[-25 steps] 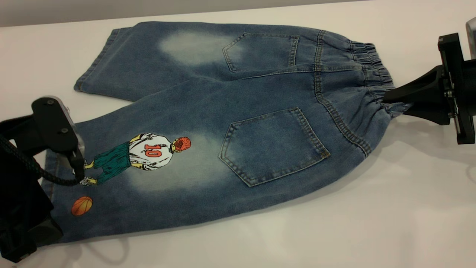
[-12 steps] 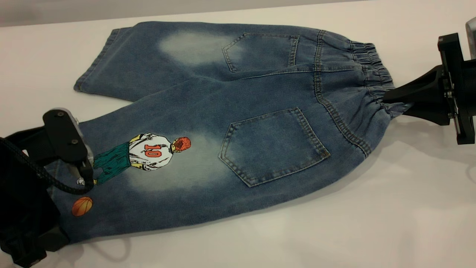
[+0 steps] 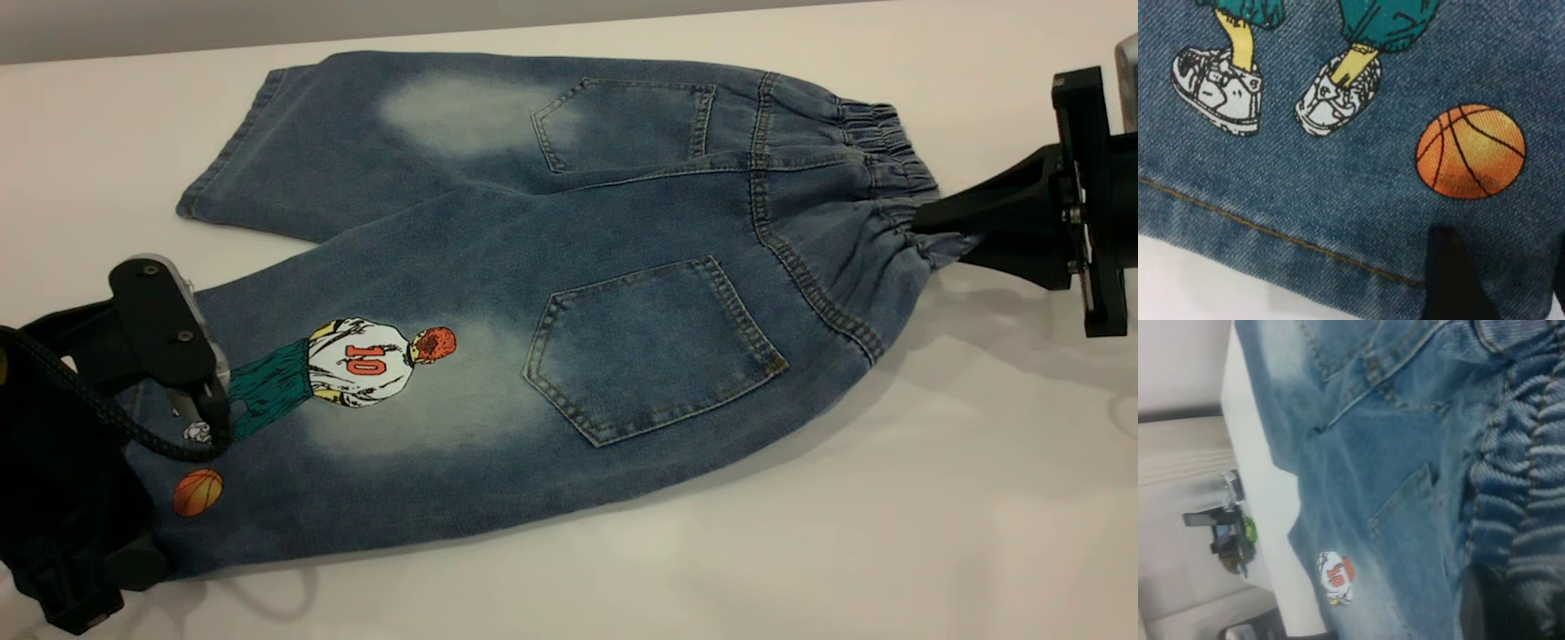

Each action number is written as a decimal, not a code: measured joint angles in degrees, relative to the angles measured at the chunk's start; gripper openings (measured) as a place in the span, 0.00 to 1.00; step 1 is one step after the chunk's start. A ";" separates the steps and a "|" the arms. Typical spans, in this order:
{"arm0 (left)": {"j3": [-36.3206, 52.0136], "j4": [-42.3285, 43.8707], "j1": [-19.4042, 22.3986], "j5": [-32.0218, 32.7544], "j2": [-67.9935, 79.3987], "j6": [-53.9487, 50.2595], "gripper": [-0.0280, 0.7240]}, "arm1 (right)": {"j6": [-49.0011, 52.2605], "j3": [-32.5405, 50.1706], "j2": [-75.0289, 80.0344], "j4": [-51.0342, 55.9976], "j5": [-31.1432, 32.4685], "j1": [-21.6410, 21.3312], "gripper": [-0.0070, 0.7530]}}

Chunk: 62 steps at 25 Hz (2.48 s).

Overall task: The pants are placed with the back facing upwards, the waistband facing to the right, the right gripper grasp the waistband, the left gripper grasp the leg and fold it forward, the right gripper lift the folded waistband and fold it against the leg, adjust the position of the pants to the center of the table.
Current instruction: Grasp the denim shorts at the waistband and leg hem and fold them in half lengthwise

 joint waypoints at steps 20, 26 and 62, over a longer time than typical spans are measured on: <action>-6.68 -0.50 -0.16 12.74 0.10 -1.64 0.09 | 3.29 0.22 0.00 -0.04 4.22 -0.31 0.05; -6.58 -0.26 -0.18 13.69 -11.49 -1.69 0.09 | 2.85 5.69 -2.15 0.05 6.34 -4.50 0.05; -34.35 1.88 8.37 2.43 -10.60 -5.08 0.09 | 26.32 7.95 -20.02 -0.13 -2.32 -5.52 0.05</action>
